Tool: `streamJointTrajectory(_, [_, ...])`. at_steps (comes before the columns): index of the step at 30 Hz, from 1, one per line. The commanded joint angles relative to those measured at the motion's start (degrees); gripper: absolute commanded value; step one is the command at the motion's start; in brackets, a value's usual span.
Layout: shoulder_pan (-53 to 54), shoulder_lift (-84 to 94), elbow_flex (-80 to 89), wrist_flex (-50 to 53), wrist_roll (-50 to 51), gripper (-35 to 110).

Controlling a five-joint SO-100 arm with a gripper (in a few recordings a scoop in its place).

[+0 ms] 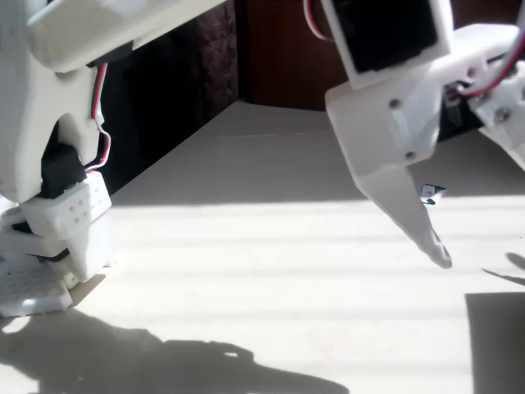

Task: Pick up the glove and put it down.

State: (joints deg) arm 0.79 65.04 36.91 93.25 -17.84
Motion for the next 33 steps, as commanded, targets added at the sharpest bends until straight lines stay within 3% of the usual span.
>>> streamJointTrajectory(1, [-4.3, 2.5, -0.3, -0.5, 2.0, 28])
streamJointTrajectory(13, [-6.9, -12.4, -0.3, -14.1, 8.2, 28])
streamJointTrajectory(20, [-6.9, -16.3, -0.4, -14.9, 7.4, 27])
streamJointTrajectory(30, [-6.7, -16.3, -0.9, -15.0, 7.3, 1])
streamJointTrajectory(33, [-6.9, -16.3, -0.9, -15.0, 7.3, 0])
